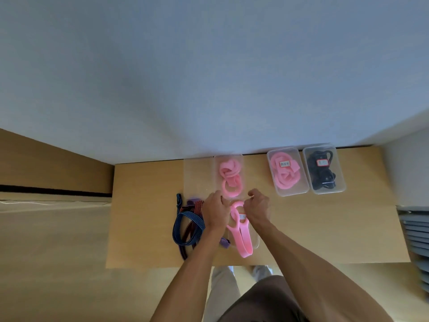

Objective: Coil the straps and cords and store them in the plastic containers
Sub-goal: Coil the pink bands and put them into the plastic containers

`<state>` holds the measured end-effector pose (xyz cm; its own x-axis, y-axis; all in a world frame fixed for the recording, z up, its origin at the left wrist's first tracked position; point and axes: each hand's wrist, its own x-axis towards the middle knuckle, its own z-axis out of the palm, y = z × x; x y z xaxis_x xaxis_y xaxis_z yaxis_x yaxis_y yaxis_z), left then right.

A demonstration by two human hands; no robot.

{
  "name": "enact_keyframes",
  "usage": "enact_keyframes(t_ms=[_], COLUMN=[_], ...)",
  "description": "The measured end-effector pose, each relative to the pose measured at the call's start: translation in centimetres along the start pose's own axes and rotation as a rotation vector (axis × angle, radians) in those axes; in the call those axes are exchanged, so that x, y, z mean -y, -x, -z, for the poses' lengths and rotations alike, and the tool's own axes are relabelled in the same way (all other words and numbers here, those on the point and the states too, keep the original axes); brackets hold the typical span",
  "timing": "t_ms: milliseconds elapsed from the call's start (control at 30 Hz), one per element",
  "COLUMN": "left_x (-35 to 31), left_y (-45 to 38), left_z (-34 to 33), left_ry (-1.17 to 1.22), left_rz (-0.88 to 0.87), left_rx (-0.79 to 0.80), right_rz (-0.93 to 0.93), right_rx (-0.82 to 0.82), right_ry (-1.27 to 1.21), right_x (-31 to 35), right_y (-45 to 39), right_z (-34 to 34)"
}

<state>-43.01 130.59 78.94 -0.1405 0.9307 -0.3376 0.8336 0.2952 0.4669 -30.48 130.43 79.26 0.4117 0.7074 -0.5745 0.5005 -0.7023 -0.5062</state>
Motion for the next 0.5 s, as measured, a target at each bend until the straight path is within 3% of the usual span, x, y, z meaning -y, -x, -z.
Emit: enact_keyframes(t_ms=[100, 200, 500], left_x=[1.4, 2.0, 2.7], left_y=[2.0, 2.0, 1.0], left_z=[-1.2, -2.7, -5.0], left_ry=[-0.132, -0.155, -0.176], left_rz=[0.114, 0.102, -0.006], left_rx=[0.217, 0.297, 0.222], right_rz=[-0.087, -0.106, -0.108], right_rx=[0.130, 0.154, 0.051], right_ry=[0.072, 0.124, 0.008], right_x=[-2.5, -4.2, -4.7], right_y=[1.8, 2.4, 1.3], right_z=[-1.1, -2.7, -4.9])
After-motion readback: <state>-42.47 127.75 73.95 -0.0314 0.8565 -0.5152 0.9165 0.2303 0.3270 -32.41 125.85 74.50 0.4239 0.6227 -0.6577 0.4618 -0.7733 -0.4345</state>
